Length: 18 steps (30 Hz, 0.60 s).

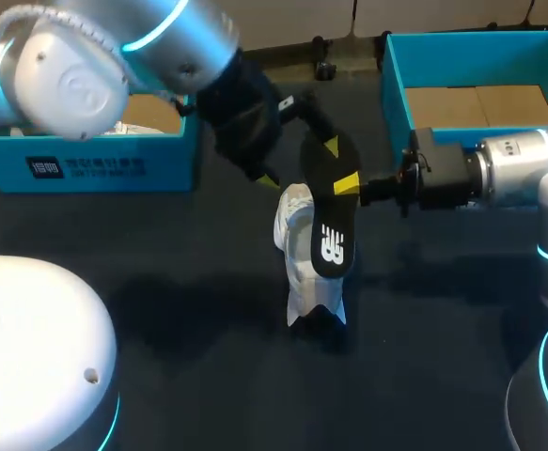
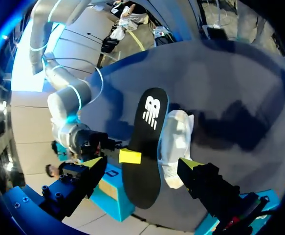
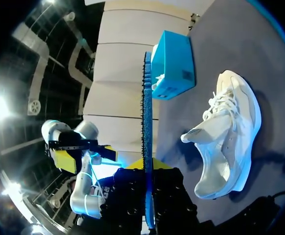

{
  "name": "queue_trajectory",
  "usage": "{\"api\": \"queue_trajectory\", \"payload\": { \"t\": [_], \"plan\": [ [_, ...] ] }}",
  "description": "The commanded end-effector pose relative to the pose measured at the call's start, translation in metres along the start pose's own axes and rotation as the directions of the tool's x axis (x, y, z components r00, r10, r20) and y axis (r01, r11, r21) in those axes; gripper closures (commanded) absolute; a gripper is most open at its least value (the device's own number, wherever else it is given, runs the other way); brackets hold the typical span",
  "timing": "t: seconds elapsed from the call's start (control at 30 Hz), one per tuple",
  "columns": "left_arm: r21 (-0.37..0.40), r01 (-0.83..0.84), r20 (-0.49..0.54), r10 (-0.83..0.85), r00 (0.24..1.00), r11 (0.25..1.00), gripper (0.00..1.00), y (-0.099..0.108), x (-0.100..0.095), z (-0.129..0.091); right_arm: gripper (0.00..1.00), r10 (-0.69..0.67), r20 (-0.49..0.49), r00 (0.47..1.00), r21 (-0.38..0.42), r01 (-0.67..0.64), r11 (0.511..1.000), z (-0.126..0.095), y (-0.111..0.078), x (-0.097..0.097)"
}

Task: Take the shoe out of the shoebox, open the shoe tongue, remove and reinsert the insole, then place the shoe into the shoebox

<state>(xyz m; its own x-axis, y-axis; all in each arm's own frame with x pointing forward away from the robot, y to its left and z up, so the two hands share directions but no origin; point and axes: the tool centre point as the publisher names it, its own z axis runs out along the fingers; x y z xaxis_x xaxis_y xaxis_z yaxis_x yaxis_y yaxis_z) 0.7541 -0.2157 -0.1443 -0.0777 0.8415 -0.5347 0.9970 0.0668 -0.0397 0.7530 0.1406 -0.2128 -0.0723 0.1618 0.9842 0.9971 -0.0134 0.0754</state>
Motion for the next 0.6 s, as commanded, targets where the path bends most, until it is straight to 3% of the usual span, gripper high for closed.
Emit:
{"api": "queue_trajectory", "payload": {
  "t": [0.03, 0.23, 0.6],
  "plan": [
    [0.024, 0.009, -0.291, -0.002, 0.957, 1.000, 0.00, 0.011, -0.011, 0.005, 1.00, 0.003, 0.012, 1.000, -0.005, -0.003, 1.000, 0.001, -0.001, 0.002],
    [0.034, 0.011, -0.384, 0.003, 0.923, 0.999, 0.00, 0.016, -0.011, 0.011, 1.00, -0.003, 0.011, 1.000, 0.000, 0.003, 1.000, 0.001, -0.001, 0.002],
    [0.013, -0.037, -0.431, 0.039, 0.902, 0.999, 0.00, 0.021, -0.024, 0.012, 1.00, -0.012, 0.002, 1.000, -0.003, 0.012, 1.000, 0.005, 0.001, -0.003]
  ]
}}
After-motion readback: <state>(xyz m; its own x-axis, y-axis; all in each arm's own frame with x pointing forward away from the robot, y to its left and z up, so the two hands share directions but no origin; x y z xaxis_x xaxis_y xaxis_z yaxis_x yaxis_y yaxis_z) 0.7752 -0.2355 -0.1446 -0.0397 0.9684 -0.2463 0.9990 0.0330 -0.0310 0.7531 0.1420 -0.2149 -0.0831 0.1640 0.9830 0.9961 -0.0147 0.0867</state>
